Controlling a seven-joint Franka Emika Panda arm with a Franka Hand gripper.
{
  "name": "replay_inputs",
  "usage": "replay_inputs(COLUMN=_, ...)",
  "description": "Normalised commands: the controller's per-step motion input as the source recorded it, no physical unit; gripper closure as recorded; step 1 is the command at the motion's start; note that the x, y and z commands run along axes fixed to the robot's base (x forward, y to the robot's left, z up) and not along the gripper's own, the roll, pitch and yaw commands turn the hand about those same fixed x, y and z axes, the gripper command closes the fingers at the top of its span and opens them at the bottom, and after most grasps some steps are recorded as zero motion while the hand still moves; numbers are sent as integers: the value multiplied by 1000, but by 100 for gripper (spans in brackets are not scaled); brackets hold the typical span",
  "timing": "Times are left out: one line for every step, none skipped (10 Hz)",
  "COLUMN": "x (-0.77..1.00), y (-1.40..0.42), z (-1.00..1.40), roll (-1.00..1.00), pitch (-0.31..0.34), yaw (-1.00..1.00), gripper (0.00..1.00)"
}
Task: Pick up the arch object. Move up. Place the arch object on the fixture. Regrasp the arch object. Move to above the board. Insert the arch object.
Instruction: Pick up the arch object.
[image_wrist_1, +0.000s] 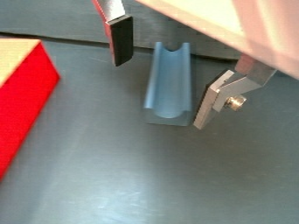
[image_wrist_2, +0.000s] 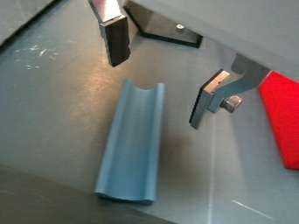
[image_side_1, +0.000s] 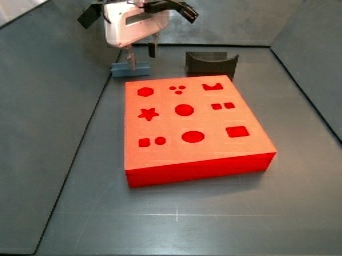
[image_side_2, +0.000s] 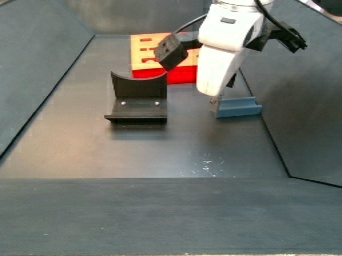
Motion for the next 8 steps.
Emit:
replay_inputs(x=-9, y=109, z=-134, roll=-13, pitch=-90, yaw=1000, gripper=0)
replay_inputs(x=-3, y=20, z=-157, roll=-11, pitch=-91, yaw=1000, gripper=0)
replay_inputs(x=-3, y=0, z=-117, roll=-36, pitch=-129, yaw=1000, gripper=0)
replay_inputs(x=-103, y=-6, z=-151, roll=-49, pitch=-163, yaw=940, gripper=0)
replay_inputs(x=-209, y=0, z=-157, roll=-46, pitch=-154, yaw=843, gripper=0)
replay_inputs(x=-117, y=29, z=-91, roll=-1, pitch=-107, yaw=474, gripper=0)
replay_inputs(x=-183, y=40, z=-74, roll=-7, pitch=-107, yaw=460, gripper=0)
replay_inputs(x=-137, y=0, z=-6, roll=-16, pitch=-103, yaw=217, gripper=0)
